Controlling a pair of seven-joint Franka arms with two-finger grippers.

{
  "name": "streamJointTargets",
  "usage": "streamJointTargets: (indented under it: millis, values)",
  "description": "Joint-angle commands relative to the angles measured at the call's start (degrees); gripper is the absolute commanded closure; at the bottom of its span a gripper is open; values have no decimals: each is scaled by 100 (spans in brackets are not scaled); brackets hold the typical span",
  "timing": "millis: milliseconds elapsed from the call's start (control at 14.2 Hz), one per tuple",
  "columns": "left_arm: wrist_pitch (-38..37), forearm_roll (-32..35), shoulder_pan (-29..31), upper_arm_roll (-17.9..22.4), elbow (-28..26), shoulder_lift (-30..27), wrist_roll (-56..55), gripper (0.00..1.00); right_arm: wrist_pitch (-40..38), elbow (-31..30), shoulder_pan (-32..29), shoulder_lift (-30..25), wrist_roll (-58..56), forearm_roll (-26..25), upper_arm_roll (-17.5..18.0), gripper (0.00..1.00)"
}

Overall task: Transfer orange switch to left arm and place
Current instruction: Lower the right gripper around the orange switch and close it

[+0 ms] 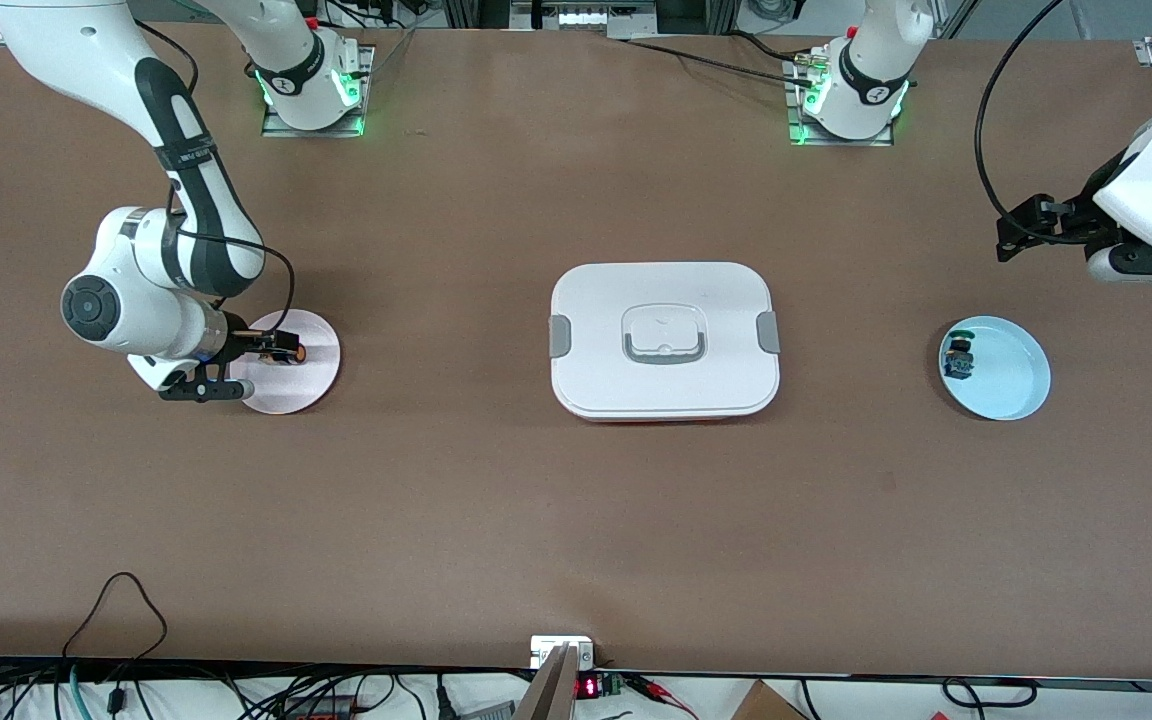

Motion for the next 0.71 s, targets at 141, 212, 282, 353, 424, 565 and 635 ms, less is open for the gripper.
streamJointTargets:
  millis: [141,212,282,353,424,565,635]
  values:
    - [-126,-40,74,-44,117,14,129,0,190,-22,11,131,-253,133,15,0]
    - [-134,-40,74,-44,117,14,138,0,234,-22,11,139,-261,142,15,0]
    - [-134,-40,74,-44,117,5,138,0,243,-4,11,166,-253,142,15,0]
    - [-134,-40,74,-44,117,14,138,0,252,-22,11,175,-253,151,15,0]
    - [-134,-40,74,-44,117,14,138,0,252,-22,11,183,-253,159,15,0]
    - [-134,-40,74,-44,117,14,129,0,261,-22,11,201,-244,168,15,0]
    - [-134,-31,74,-44,117,14,138,0,261,-22,11,227,-235,177,15,0]
